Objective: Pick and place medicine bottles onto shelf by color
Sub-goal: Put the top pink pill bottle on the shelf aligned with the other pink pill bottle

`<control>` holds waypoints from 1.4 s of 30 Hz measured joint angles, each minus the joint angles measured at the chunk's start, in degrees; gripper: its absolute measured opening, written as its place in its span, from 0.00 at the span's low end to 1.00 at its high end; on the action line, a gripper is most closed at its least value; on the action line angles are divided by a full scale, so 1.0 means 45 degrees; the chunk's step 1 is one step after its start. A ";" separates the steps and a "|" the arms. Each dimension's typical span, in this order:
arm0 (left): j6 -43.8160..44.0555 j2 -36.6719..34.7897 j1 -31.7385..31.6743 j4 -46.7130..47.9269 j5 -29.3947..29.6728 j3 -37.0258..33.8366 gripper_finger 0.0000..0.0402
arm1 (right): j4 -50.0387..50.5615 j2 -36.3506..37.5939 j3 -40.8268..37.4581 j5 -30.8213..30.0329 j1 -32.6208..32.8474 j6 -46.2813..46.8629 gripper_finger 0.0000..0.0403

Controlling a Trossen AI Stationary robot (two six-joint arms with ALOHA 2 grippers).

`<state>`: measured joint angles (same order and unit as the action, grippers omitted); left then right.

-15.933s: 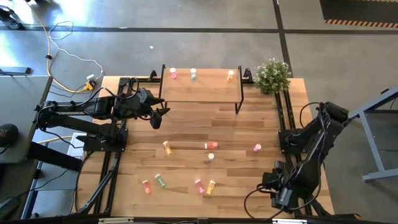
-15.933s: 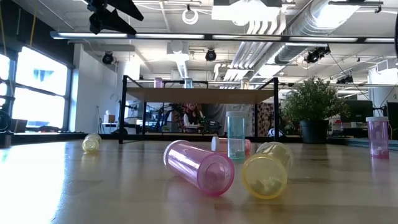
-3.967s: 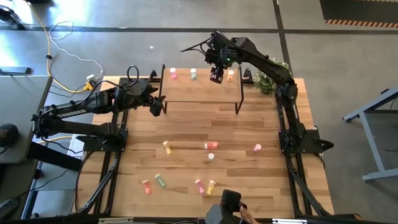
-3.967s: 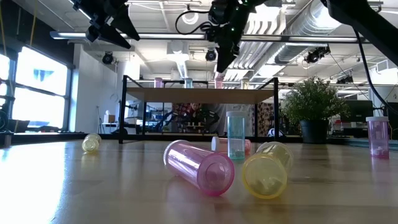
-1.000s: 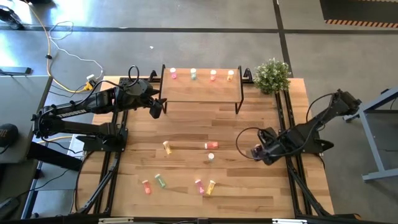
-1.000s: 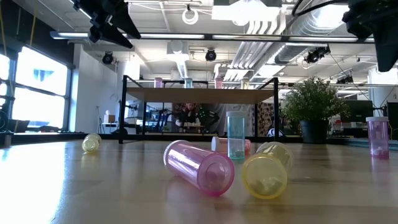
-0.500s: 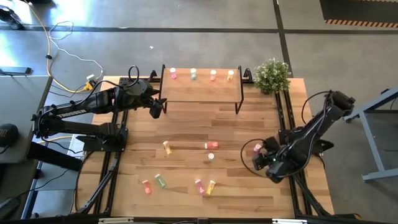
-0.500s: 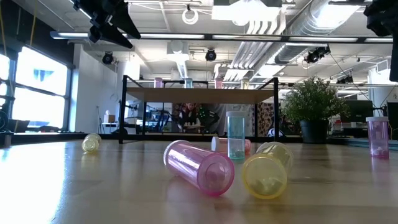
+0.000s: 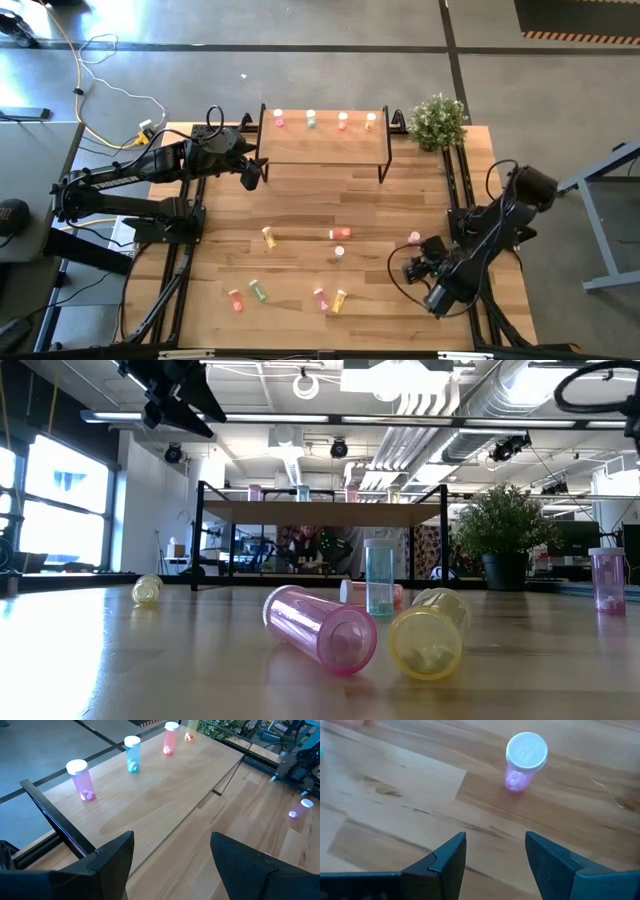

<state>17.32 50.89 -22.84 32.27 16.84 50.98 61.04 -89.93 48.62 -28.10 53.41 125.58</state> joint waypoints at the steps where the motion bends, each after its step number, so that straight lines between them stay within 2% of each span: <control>1: 0.0000 0.0000 -0.0003 0.0000 0.0002 0.0001 0.63 | 0.0000 -0.0306 0.0000 -0.0148 0.0047 0.0140 0.48; 13: -0.0563 0.0000 -0.0003 0.0000 0.0004 0.0001 0.63 | -0.0869 -0.2742 0.0000 -0.0732 -0.0091 0.0428 0.48; 42: -0.0722 0.0000 -0.0003 0.0000 0.0005 0.0000 0.63 | -0.0737 -0.4301 0.0024 -0.2013 -0.1699 0.0367 0.48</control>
<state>14.07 50.89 -22.85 32.27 16.86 50.98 57.72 -109.28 48.73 -37.16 45.76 127.23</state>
